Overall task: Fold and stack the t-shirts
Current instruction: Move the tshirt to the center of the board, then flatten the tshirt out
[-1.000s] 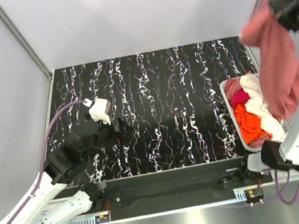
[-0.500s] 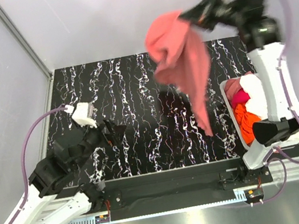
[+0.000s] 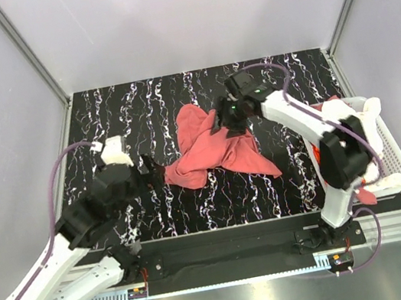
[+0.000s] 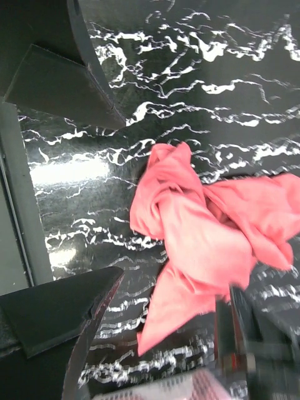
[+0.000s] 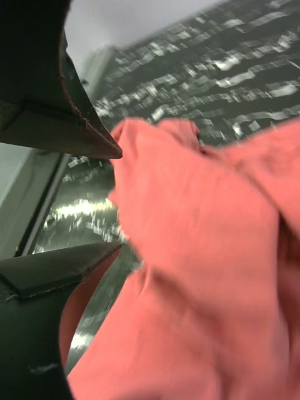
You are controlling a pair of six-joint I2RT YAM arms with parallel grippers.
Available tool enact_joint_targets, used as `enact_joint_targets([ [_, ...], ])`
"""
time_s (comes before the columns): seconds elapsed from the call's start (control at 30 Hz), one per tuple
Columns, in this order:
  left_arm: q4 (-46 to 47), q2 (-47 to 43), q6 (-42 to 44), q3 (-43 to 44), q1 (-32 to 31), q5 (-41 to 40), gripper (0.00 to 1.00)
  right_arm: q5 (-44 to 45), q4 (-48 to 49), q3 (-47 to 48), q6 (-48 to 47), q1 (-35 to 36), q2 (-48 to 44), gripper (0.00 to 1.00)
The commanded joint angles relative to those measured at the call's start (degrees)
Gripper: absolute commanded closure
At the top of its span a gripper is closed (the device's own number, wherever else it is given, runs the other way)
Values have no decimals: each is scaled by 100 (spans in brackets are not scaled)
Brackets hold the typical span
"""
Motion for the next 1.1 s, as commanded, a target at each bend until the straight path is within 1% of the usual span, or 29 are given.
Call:
enact_joint_targets([
  [0.0, 526, 453, -156, -106, 152, 264, 1, 1840, -617, -357, 137, -96, -1432, 37],
  [0.07, 930, 717, -33, -211, 336, 694, 1, 2351, -681, -798, 243, -96, -1837, 37],
  [0.1, 1063, 1023, 2, -238, 415, 863, 1, 2563, -663, -1305, 287, -104, -2196, 36],
  [0.13, 1195, 1200, 28, -273, 503, 1030, 2, 2704, -620, -1545, 323, -113, -2348, 36],
  [0.17, 1414, 1376, 37, -299, 678, 1388, 3, 2802, -480, -1774, 349, -139, -2436, 36],
  [0.2, 1529, 1769, 46, -308, 775, 1635, 3, 2776, -461, -2124, 358, -183, -2498, 36],
  [0.27, 1662, 2193, 151, -273, 942, 2101, 5, 2663, -452, -2381, 367, -332, -2481, 35],
  [0.3, 1671, 2613, 204, -195, 943, 2347, 9, 2523, -417, -2591, 358, -368, -2446, 36],
  [0.33, 1671, 2808, 257, -159, 926, 2437, 11, 2495, -391, -2689, 349, -377, -2428, 36],
  [0.37, 1671, 3150, 266, -150, 900, 2472, 12, 2434, -260, -2794, 297, -377, -2437, 35],
  [0.43, 1680, 3485, 344, -115, 812, 2394, 11, 2302, -110, -3058, 227, -394, -2420, 35],
  [0.47, 1663, 3818, 362, -80, 777, 2280, 11, 2267, 12, -3129, 148, -386, -2411, 34],
  [0.57, 1662, 4372, 363, 69, 750, 2052, 11, 2319, 206, -3252, -106, -421, -2218, 33],
  [0.63, 1671, 4611, 380, 280, 759, 1902, 16, 2214, 391, -3287, -317, -430, -1981, 33],
  [0.67, 1662, 4830, 415, 367, 759, 1797, 24, 2196, 522, -3288, -440, -447, -1893, 34],
  [0.7, 1662, 4928, 520, 568, 776, 1770, 36, 2214, 550, -3227, -477, -447, -1718, 37],
  [0.73, 1654, 5024, 556, 675, 846, 1743, 66, 2240, 576, -3174, -503, -465, -1629, 41],
  [0.77, 1601, 5173, 599, 815, 925, 1839, 78, 2318, 602, -3104, -573, -482, -1550, 68],
  [0.8, 1549, 5218, 722, 1165, 1021, 1944, 86, 2415, 594, -2877, -617, -508, -1436, 78],
  [0.83, 1479, 5262, 793, 1412, 1266, 2041, 100, 2494, 594, -2727, -661, -526, -1392, 88],
  [0.87, 1295, 5297, 837, 1971, 1399, 2155, 100, 2678, 594, -2360, -818, -631, -1278, 100],
  [0.93, 1023, 5315, 995, 2598, 1751, 2200, 100, 2767, 358, -1875, -1029, -789, -1119, 100],
  [0.97, 916, 5350, 1039, 3236, 1839, 2209, 100, 2828, 226, -1307, -1083, -868, -1006, 100],
  [1.0, 794, 5394, 1092, 3538, 2022, 2226, 100, 2899, 85, -1014, -1127, -947, -978, 100],
  [1.07, 468, 5482, 1110, 4214, 2164, 2402, 100, 3057, -249, -278, -1285, -974, -960, 100],
])
